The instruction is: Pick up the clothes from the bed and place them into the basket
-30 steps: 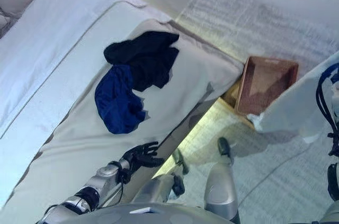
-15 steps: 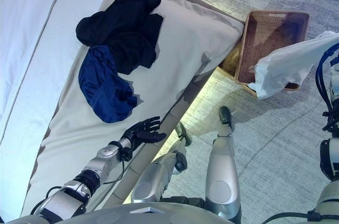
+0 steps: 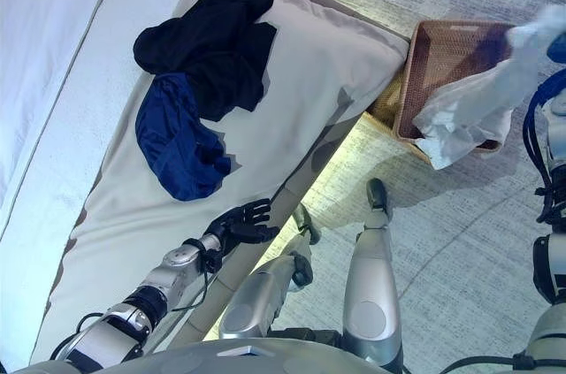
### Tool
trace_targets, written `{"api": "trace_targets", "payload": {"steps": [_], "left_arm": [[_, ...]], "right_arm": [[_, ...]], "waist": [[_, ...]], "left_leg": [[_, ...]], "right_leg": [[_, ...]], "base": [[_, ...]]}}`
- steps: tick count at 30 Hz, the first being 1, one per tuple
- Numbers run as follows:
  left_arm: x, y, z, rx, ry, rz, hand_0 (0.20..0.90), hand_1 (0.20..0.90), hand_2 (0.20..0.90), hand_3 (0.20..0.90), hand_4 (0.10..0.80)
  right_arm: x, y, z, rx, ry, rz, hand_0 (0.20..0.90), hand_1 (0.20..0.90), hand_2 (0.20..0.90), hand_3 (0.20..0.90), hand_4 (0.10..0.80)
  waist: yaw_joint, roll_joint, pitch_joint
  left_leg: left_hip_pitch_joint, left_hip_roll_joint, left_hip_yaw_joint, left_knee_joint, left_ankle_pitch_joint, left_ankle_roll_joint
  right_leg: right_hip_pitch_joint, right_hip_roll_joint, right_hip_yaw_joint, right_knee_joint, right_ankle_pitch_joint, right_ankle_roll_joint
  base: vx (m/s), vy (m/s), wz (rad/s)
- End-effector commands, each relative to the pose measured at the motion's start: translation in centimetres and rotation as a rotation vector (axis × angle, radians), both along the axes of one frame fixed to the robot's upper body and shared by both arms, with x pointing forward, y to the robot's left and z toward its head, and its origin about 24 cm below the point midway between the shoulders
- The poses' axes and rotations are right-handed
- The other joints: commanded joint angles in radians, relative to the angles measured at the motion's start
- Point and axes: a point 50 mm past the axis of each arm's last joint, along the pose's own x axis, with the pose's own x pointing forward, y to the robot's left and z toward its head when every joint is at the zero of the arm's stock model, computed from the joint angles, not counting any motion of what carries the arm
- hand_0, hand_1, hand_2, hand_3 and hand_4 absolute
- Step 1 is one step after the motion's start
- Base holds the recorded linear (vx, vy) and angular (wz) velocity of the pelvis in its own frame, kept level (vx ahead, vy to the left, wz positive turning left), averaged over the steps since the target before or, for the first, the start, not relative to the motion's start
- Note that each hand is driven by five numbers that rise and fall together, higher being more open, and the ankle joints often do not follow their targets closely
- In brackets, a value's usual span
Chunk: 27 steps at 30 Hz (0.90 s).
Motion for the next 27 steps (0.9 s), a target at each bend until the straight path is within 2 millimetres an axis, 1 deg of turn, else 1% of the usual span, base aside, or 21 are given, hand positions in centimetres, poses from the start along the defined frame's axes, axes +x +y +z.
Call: {"api": "trace_targets", "payload": {"steps": [1, 2, 5, 7, 8, 9, 10, 13, 15, 17, 18, 21, 24, 25, 26, 27], "left_arm": [[-2.2, 2.1, -1.4, 0.043, 0.054, 0.024, 0.900, 0.900, 0.900, 0.900, 0.800], [-2.2, 2.2, -1.4, 0.045, 0.057, 0.026, 0.900, 0.900, 0.900, 0.900, 0.800], [-2.5, 2.6, -1.6, 0.056, 0.072, 0.035, 0.900, 0.900, 0.900, 0.900, 0.800], [-2.7, 3.0, -1.6, 0.058, 0.076, 0.051, 0.900, 0.900, 0.900, 0.900, 0.800], [-2.7, 3.1, -1.6, 0.058, 0.077, 0.055, 0.900, 0.900, 0.900, 0.900, 0.800], [-2.8, 3.4, -1.6, 0.061, 0.083, 0.069, 0.900, 0.900, 0.900, 0.900, 0.800], [-2.8, 3.5, -1.6, 0.063, 0.084, 0.078, 0.900, 0.900, 0.900, 0.900, 0.800], [-3.0, 4.2, -1.7, 0.064, 0.093, 0.116, 0.900, 0.900, 0.900, 0.900, 0.800], [-3.1, 4.6, -1.7, 0.067, 0.096, 0.133, 0.900, 0.900, 0.900, 0.900, 0.800], [-3.4, 5.2, -1.7, 0.064, 0.099, 0.163, 0.900, 0.900, 0.900, 0.900, 0.800], [-3.4, 5.3, -1.7, 0.060, 0.100, 0.173, 0.900, 0.900, 0.900, 0.900, 0.800], [-3.8, 5.6, -1.8, 0.054, 0.109, 0.190, 0.900, 0.900, 0.900, 0.900, 0.800], [-4.0, 5.6, -2.0, 0.052, 0.119, 0.198, 0.900, 0.900, 0.900, 0.900, 0.800], [-4.0, 5.7, -2.0, 0.059, 0.122, 0.195, 0.900, 0.900, 0.900, 0.900, 0.800], [-4.1, 5.7, -2.1, 0.053, 0.129, 0.206, 0.900, 0.900, 0.900, 0.900, 0.800], [-4.3, 5.9, -2.3, 0.067, 0.138, 0.200, 0.900, 0.900, 0.900, 0.900, 0.800]], "right_arm": [[-1.3, 3.5, 5.5, -0.281, -0.283, 0.079, 0.900, 0.900, 0.900, 0.900, 0.800], [-1.3, 3.7, 5.5, -0.294, -0.292, 0.081, 0.900, 0.900, 0.900, 0.900, 0.800], [-1.2, 3.5, 4.2, -0.295, -0.228, 0.068, 0.900, 0.900, 0.900, 0.900, 0.800], [-1.0, 2.8, 2.8, -0.255, -0.124, 0.045, 0.900, 0.900, 0.900, 0.900, 0.800], [-0.9, 2.6, 2.5, -0.247, -0.109, 0.044, 0.900, 0.900, 0.900, 0.900, 0.800], [-0.6, 1.9, 1.1, -0.217, -0.007, 0.028, 0.900, 0.900, 0.900, 0.900, 0.800], [-0.5, 1.9, 0.7, -0.214, 0.015, 0.048, 0.900, 0.900, 0.900, 0.900, 0.800], [0.1, 3.1, 0.2, -0.250, 0.092, 0.137, 0.900, 0.900, 0.900, 0.900, 0.800], [0.4, 4.0, 0.2, -0.277, 0.113, 0.185, 0.900, 0.900, 0.900, 0.900, 0.800], [1.0, 5.9, 0.1, -0.335, 0.164, 0.280, 0.900, 0.900, 0.900, 0.900, 0.800], [1.1, 6.3, 0.0, -0.349, 0.177, 0.305, 0.900, 0.900, 0.900, 0.900, 0.800], [1.9, 8.2, -0.8, -0.416, 0.259, 0.396, 0.900, 0.900, 0.900, 0.900, 0.800], [2.6, 9.0, -1.4, -0.435, 0.327, 0.430, 0.900, 0.900, 0.900, 0.900, 0.800], [3.0, 9.0, -1.6, -0.425, 0.348, 0.419, 0.900, 0.900, 0.900, 0.900, 0.800], [3.2, 9.1, -1.7, -0.419, 0.364, 0.424, 0.900, 0.900, 0.900, 0.900, 0.800], [3.7, 8.8, -2.2, -0.380, 0.397, 0.396, 0.900, 0.900, 0.900, 0.900, 0.800]], "waist": [[-0.001, -0.078, -0.041], [0.002, -0.084, -0.044], [0.011, -0.106, -0.055], [0.016, -0.120, -0.059], [0.017, -0.123, -0.060], [0.022, -0.137, -0.065], [0.025, -0.145, -0.068], [0.038, -0.169, -0.078], [0.046, -0.180, -0.080], [0.069, -0.199, -0.081], [0.072, -0.202, -0.081], [0.115, -0.216, -0.081], [0.150, -0.222, -0.078], [0.172, -0.223, -0.075], [0.180, -0.224, -0.074], [0.207, -0.226, -0.069]], "left_leg": [[-0.015, -0.001, -0.092, 0.140, -0.162, -0.033], [-0.013, -0.001, -0.092, 0.138, -0.162, -0.032], [-0.008, -0.001, -0.094, 0.136, -0.165, -0.029], [-0.001, -0.002, -0.093, 0.129, -0.166, -0.027], [0.001, -0.002, -0.093, 0.128, -0.166, -0.027], [0.009, -0.002, -0.090, 0.122, -0.168, -0.027], [0.015, -0.001, -0.091, 0.117, -0.168, -0.026], [0.030, -0.004, -0.094, 0.114, -0.174, -0.024], [0.028, -0.005, -0.099, 0.118, -0.175, -0.021], [0.017, -0.009, -0.120, 0.134, -0.179, -0.017], [0.013, -0.010, -0.126, 0.138, -0.179, -0.017], [0.007, -0.024, -0.172, 0.135, -0.168, -0.011], [0.001, -0.034, -0.209, 0.128, -0.158, -0.006], [-0.005, -0.041, -0.228, 0.133, -0.157, -0.001], [-0.008, -0.043, -0.237, 0.136, -0.156, 0.000], [-0.017, -0.051, -0.256, 0.149, -0.157, 0.005]], "right_leg": [[0.052, 0.024, -0.161, 0.043, -0.132, -0.077], [0.056, 0.024, -0.164, 0.039, -0.130, -0.075], [0.072, 0.024, -0.173, 0.021, -0.119, -0.067], [0.085, 0.024, -0.178, -0.002, -0.107, -0.062], [0.089, 0.024, -0.179, -0.007, -0.104, -0.061], [0.104, 0.024, -0.181, -0.033, -0.090, -0.056], [0.114, 0.025, -0.181, -0.047, -0.081, -0.053], [0.138, 0.024, -0.189, -0.078, -0.064, -0.047], [0.142, 0.024, -0.193, -0.081, -0.061, -0.046], [0.147, 0.023, -0.204, -0.078, -0.065, -0.047], [0.149, 0.022, -0.208, -0.077, -0.067, -0.048], [0.169, 0.022, -0.232, -0.074, -0.076, -0.050], [0.182, 0.019, -0.255, -0.072, -0.081, -0.053], [0.186, 0.014, -0.271, -0.064, -0.087, -0.055], [0.188, 0.012, -0.278, -0.060, -0.090, -0.057], [0.194, 0.004, -0.300, -0.050, -0.096, -0.059]], "base": [[0.016, 0.014, 0.11], [0.024, 0.012, 0.13], [0.023, 0.004, 0.11], [0.022, 0.025, 0.11], [0.035, 0.035, 0.14], [0.046, 0.031, 0.16], [0.072, 0.042, 0.17], [0.061, 0.043, 0.14], [0.028, 0.046, 0.12], [0.025, 0.066, 0.05], [0.033, 0.075, 0.11], [0.041, 0.105, 0.38], [0.040, 0.129, 0.55], [0.046, 0.151, 0.56], [0.060, 0.143, 0.63], [0.050, 0.121, 0.73]]}}
